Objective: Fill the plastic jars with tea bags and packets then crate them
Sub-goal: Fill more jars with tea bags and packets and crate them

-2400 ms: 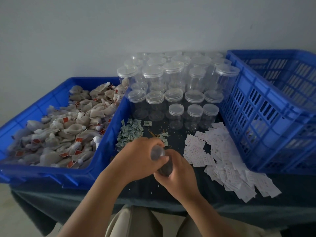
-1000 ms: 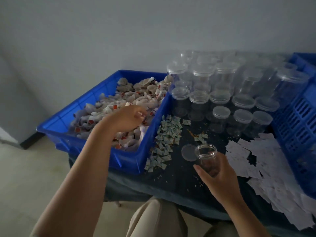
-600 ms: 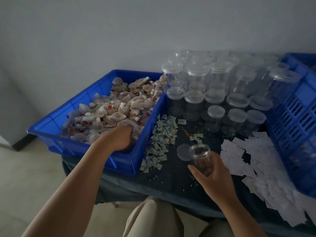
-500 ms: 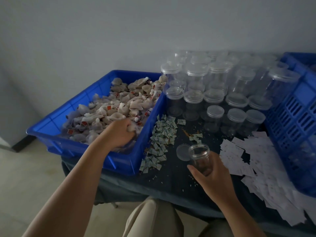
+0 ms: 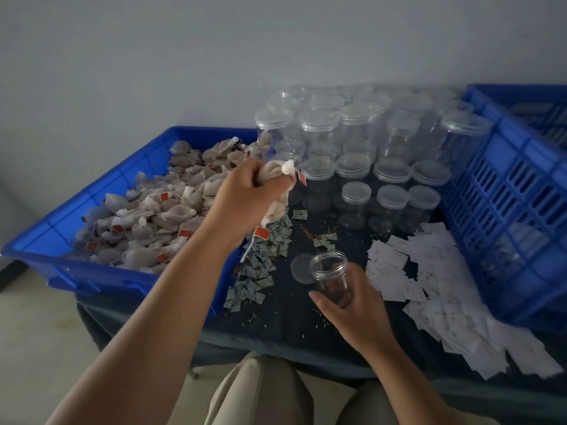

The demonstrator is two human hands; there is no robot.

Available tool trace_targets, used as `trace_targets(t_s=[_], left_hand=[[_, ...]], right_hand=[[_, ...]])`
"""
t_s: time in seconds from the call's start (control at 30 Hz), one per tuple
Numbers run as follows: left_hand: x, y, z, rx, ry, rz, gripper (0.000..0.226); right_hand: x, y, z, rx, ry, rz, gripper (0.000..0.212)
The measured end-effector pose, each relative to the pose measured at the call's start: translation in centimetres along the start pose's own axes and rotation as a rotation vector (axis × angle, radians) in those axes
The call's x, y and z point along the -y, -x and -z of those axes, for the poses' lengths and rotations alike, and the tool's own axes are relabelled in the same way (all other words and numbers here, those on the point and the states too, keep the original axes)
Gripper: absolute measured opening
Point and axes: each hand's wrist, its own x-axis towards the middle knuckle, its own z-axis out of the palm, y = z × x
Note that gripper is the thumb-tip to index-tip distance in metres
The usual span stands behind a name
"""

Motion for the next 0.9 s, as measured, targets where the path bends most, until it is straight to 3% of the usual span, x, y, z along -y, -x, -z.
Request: trace_targets(t_s=[0.2,0.4,0.53,0.7,0.8,0.9], left_hand=[[1.1,0.9,-6.9,-0.034,0.074,0.082,0.031],[3.1,3.0,-7.6,0.171,-0.171,0.016,0.026],[3.1,3.4,-6.3,0.257,-0.190,-0.017,0.014],[3.2,3.4,-5.7,0.282,-0.369,-0.157,0.029],[2.8,3.6,-6.0,0.317,-0.309,-0.155,0.039],[2.5,3.8,-6.1,0.384,-0.426,-0.249,0.014]], right_hand=[[-0.1,0.0,0.0,0.008,-0.025,-0.024,0.050],[-0.3,-0.1,0.2,-0.048,-0.106,-0.048,0.043],[-0.2,-0.3,0.4,-0.078,-0.190,-0.047,0.039],[0.0,-0.2,0.4,-0.097,-0.226,-0.048,0.044],[-0.1,-0.1,0.3,-0.078,-0.207,-0.077,0.047],[0.0,-0.1,0.4,-0.084,-0.182,-0.079,0.047]])
